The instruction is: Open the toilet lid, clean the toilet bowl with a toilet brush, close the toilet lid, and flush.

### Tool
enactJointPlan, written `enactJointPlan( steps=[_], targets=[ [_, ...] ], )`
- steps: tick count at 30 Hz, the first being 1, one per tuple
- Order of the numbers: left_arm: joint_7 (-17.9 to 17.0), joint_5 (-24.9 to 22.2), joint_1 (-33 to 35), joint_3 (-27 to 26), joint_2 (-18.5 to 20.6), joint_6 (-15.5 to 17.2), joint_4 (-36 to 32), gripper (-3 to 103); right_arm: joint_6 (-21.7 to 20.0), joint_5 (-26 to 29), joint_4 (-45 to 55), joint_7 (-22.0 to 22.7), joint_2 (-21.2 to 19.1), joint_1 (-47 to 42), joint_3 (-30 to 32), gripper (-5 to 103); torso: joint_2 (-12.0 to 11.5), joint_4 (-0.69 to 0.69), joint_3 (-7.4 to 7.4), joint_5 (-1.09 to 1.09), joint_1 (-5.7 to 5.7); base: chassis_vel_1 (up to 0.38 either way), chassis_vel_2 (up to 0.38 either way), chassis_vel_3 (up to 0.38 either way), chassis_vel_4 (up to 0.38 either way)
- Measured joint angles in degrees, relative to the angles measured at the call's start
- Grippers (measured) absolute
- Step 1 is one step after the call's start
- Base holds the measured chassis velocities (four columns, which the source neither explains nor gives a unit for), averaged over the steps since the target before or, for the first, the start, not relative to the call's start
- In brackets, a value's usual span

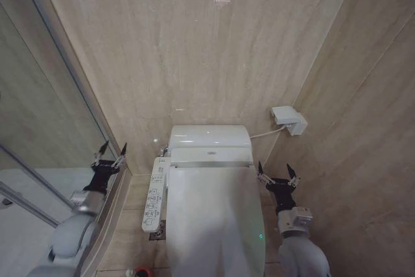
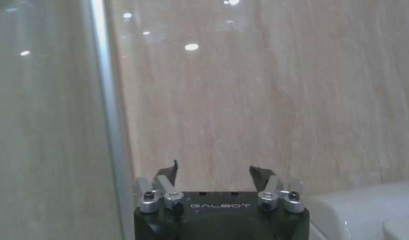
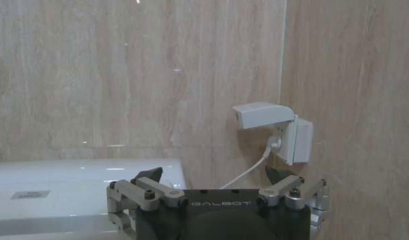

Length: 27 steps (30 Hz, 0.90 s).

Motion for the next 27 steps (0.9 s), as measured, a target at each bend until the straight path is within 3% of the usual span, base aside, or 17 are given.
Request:
enactJointPlan(
  steps=[1,2,10,11,27],
  targets=[
    [0.0,0.0,0.0,0.0,0.0,0.0,0.0,50,0.0,0.0,0.0,0.0,0.0,0.0,0.0,100,0.0,0.00,0.00,0.00,0.00,0.000,0.000,0.000,0.000],
    [-0.3,-0.9,1.6,-0.8,-0.9,0.5,-1.6,77,0.0,0.0,0.0,0.0,0.0,0.0,0.0,100,0.0,0.00,0.00,0.01,0.00,0.000,0.000,0.000,0.000],
    [-0.5,-3.4,7.7,-2.4,-3.9,1.3,-6.3,77,0.0,0.0,0.0,0.0,0.0,0.0,0.0,100,0.0,-0.01,0.00,0.01,0.00,0.000,0.000,0.000,0.000],
    [-0.4,-3.7,8.1,-2.4,-4.2,1.4,-6.6,100,0.0,0.0,0.0,0.0,0.0,0.0,0.0,100,0.0,0.00,0.00,0.01,0.00,0.000,0.000,0.000,0.000],
    [-2.8,1.5,10.2,6.4,-7.4,-1.8,-7.2,100,0.0,0.0,0.0,0.0,0.0,0.0,0.0,100,0.0,0.00,0.01,0.00,0.01,0.000,0.000,0.000,0.000]
  ],
)
